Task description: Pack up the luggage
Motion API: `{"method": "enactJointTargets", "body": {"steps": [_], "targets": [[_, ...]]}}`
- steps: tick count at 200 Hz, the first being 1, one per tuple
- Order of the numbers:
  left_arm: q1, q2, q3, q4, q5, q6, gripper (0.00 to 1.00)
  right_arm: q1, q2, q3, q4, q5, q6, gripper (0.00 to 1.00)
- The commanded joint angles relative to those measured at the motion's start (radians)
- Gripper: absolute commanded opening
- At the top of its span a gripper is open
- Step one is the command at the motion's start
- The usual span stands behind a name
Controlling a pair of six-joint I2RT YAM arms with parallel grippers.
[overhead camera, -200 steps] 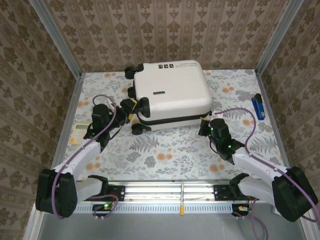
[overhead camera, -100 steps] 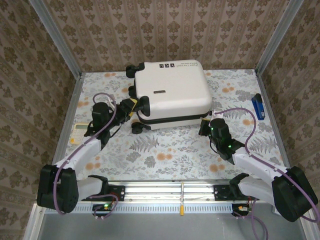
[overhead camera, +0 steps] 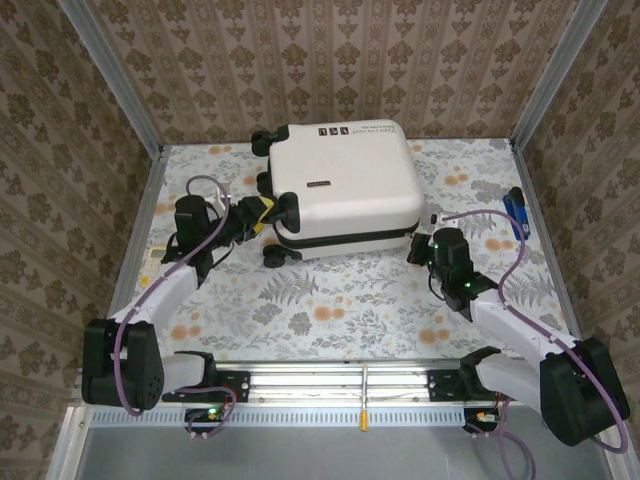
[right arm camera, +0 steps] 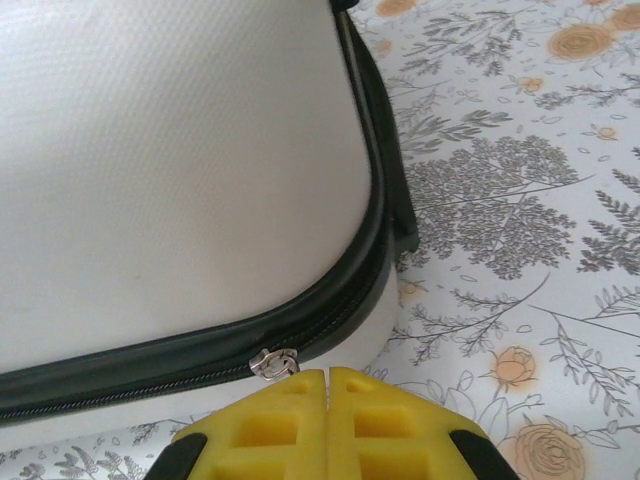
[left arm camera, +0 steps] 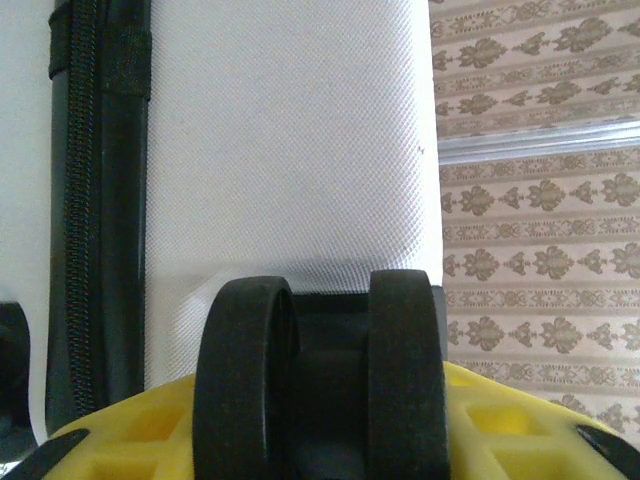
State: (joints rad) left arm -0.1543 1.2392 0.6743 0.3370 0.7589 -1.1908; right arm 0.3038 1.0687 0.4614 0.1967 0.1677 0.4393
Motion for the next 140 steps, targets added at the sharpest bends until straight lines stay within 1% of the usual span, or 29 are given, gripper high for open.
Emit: {"method": "enactJointTargets", "body": {"steps": [1, 28, 37, 61, 96, 140], "targets": [[0.046, 0.006, 0.065, -0.035, -0.01, 0.142, 0.19, -0.063, 0.012, 0.034, -0.078, 0.1, 0.017, 0.0], [0.06, 0.028, 0.081, -0.047, 0.01, 0.161, 0.19, -0.087, 0.012, 0.043, -0.069, 0.049, -0.001, 0.0], [0.065, 0.036, 0.082, -0.038, 0.015, 0.159, 0.18, -0.095, 0.013, 0.041, -0.05, 0.008, -0.019, 0.0], [0.073, 0.06, 0.079, -0.013, 0.033, 0.154, 0.18, -0.107, 0.018, 0.042, -0.033, -0.034, -0.024, 0.0], [0.084, 0.081, 0.075, -0.007, 0.047, 0.163, 0.17, -0.131, 0.049, 0.049, -0.023, -0.055, -0.004, 0.0], [0.12, 0.092, 0.068, -0.01, 0.066, 0.18, 0.15, -0.177, 0.092, 0.082, -0.058, -0.04, 0.037, 0.0]]}}
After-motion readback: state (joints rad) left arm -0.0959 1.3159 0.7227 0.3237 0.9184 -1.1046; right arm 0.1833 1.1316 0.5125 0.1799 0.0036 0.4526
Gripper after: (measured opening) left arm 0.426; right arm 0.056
